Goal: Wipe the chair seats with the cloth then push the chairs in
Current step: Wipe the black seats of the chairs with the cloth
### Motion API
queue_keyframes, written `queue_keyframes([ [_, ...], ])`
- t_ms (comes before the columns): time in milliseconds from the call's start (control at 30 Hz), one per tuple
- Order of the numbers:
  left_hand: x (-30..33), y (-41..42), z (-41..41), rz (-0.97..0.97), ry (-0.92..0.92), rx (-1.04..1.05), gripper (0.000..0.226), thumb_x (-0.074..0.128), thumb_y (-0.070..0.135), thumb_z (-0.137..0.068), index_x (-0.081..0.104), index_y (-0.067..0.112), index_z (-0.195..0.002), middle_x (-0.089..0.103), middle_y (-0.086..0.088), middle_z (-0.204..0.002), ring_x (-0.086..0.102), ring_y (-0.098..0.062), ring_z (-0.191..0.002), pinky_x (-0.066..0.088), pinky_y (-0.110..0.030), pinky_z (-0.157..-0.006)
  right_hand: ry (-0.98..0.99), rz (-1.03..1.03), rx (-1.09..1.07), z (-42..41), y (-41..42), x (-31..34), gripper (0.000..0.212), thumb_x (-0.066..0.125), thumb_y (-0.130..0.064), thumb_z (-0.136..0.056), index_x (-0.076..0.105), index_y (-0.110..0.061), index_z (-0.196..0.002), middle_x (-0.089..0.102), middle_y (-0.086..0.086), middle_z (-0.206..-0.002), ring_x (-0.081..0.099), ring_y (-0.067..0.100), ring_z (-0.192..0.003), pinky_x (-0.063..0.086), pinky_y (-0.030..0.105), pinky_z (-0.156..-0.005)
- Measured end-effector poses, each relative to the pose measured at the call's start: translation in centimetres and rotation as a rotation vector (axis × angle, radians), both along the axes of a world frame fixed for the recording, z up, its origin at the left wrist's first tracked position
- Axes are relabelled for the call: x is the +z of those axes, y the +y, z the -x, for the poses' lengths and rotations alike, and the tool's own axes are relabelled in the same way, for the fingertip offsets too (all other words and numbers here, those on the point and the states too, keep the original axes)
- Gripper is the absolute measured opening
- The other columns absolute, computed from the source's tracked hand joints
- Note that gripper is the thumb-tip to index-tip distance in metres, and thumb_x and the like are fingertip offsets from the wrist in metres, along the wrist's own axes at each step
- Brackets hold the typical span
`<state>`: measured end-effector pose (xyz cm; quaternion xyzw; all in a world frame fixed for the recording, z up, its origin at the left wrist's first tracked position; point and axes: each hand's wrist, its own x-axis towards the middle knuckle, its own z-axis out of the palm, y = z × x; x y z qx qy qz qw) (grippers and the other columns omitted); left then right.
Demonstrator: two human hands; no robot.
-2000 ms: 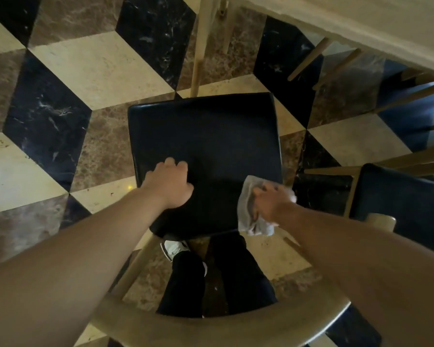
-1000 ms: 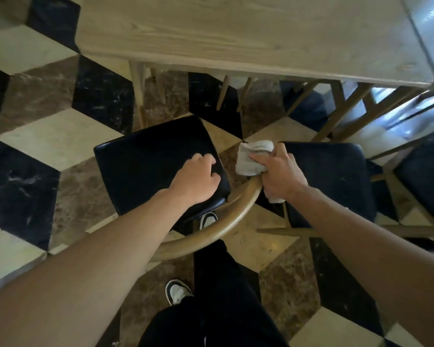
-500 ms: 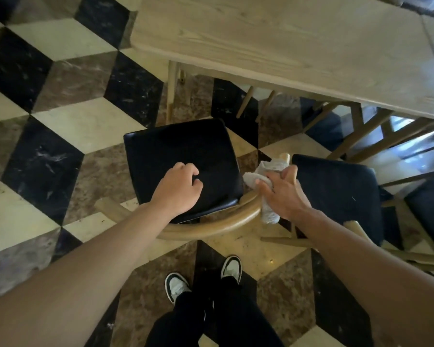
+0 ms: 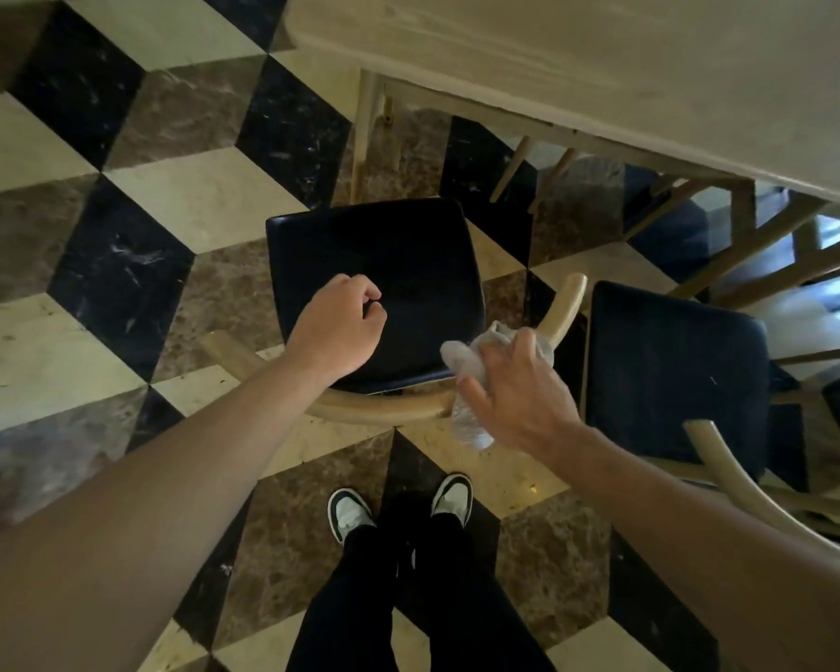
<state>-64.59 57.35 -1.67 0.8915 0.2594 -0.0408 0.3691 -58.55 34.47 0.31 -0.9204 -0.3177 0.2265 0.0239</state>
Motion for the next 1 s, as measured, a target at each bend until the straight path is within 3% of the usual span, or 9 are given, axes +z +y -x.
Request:
queue_keyframes([
  [100, 0.4, 0.7, 0.9, -0.016, -0.040, 0.078, 0.022, 0.052, 0.024, -0.101, 0.063, 0.017, -0.119, 0.058, 0.001, -0.113, 0.061, -0.012, -0.094, 0.051, -0.029, -0.080, 0.091, 0.062, 0.168, 3.2, 2.2, 0.9, 0.051, 0.049, -0.037, -0.094, 0.043, -0.013, -0.138, 0.033, 0.018, -0.140, 0.033, 0.037, -0.122, 0.043, 0.052, -0.104],
  [200, 0.8, 2.3, 2.3, -0.041, -0.078, 0.133, 0.020, 0.052, 0.024, -0.100, 0.064, 0.019, -0.116, 0.060, 0.002, -0.109, 0.060, -0.010, -0.092, 0.047, -0.023, -0.076, 0.242, 0.096, 0.170, 5.8, 5.2, 1.0, 0.084, 0.061, -0.037, -0.087, 0.016, -0.012, -0.154, 0.014, 0.020, -0.152, 0.025, 0.044, -0.140, 0.034, 0.056, -0.114],
  [267, 1.1, 3.4, 3.6, -0.057, -0.074, 0.158, 0.021, 0.052, 0.024, -0.099, 0.064, 0.020, -0.116, 0.062, 0.002, -0.108, 0.060, -0.009, -0.091, 0.043, -0.020, -0.072, 0.139, 0.120, 0.270, 7.2, 7.6, 0.1, 0.081, 0.064, -0.038, -0.093, 0.020, -0.009, -0.155, 0.020, 0.021, -0.152, 0.039, 0.040, -0.136, 0.043, 0.051, -0.107],
  [333, 1.3, 4.7, 5.4, -0.074, -0.062, 0.193, 0.023, 0.051, 0.024, -0.099, 0.063, 0.019, -0.118, 0.062, 0.002, -0.111, 0.060, -0.011, -0.095, 0.044, -0.023, -0.077, 0.034, 0.085, 0.299, 7.9, 10.3, -0.6, 0.066, 0.064, -0.043, -0.094, 0.040, -0.012, -0.147, 0.033, 0.015, -0.145, 0.046, 0.032, -0.129, 0.049, 0.045, -0.100],
  [433, 1.4, 6.1, 8.0, -0.134, -0.075, 0.228, 0.022, 0.051, 0.023, -0.100, 0.064, 0.017, -0.116, 0.059, 0.005, -0.109, 0.059, -0.012, -0.097, 0.045, -0.027, -0.080, -0.100, 0.019, 0.374, 8.4, 12.7, -1.9, 0.065, 0.059, -0.063, -0.089, 0.059, -0.012, -0.129, 0.044, 0.009, -0.132, 0.041, 0.028, -0.123, 0.038, 0.042, -0.105],
  [533, 0.7, 7.6, 11.1, -0.185, -0.106, 0.258, 0.016, 0.053, 0.019, -0.100, 0.065, 0.014, -0.109, 0.059, 0.002, -0.106, 0.059, -0.016, -0.094, 0.050, -0.033, -0.081, -0.038, -0.032, 0.368, 9.8, 14.7, -3.4, 0.073, 0.054, -0.065, -0.091, 0.046, -0.008, -0.137, 0.050, 0.012, -0.132, 0.050, 0.031, -0.122, 0.041, 0.043, -0.103],
  [700, -0.7, 9.4, 15.0, -0.232, -0.126, 0.346, 0.015, 0.052, 0.021, -0.100, 0.064, 0.016, -0.109, 0.055, 0.007, -0.104, 0.057, -0.014, -0.092, 0.046, -0.030, -0.078, 0.031, -0.132, 0.262, 11.0, 20.7, -5.2, 0.079, 0.056, -0.066, -0.091, 0.040, -0.004, -0.139, 0.055, 0.011, -0.120, 0.063, 0.030, -0.103, 0.050, 0.038, -0.072],
  [867, -1.6, 10.2, 16.4, -0.229, -0.094, 0.419, 0.016, 0.052, 0.024, -0.101, 0.062, 0.018, -0.112, 0.059, 0.004, -0.110, 0.056, -0.011, -0.094, 0.046, -0.029, -0.083, 0.054, -0.121, 0.213, 10.9, 22.3, -5.8, 0.078, 0.058, -0.066, -0.090, 0.039, -0.007, -0.138, 0.056, 0.010, -0.117, 0.064, 0.029, -0.100, 0.046, 0.037, -0.067],
  [1000, -1.4, 9.8, 16.1, -0.176, -0.101, 0.409, 0.017, 0.051, 0.024, -0.102, 0.062, 0.015, -0.111, 0.056, 0.003, -0.106, 0.059, -0.018, -0.098, 0.050, -0.037, -0.086, -0.001, -0.101, 0.317, 10.8, 18.3, -5.4, 0.079, 0.062, -0.057, -0.092, 0.028, -0.011, -0.146, 0.053, 0.009, -0.121, 0.062, 0.026, -0.105, 0.050, 0.036, -0.070],
])
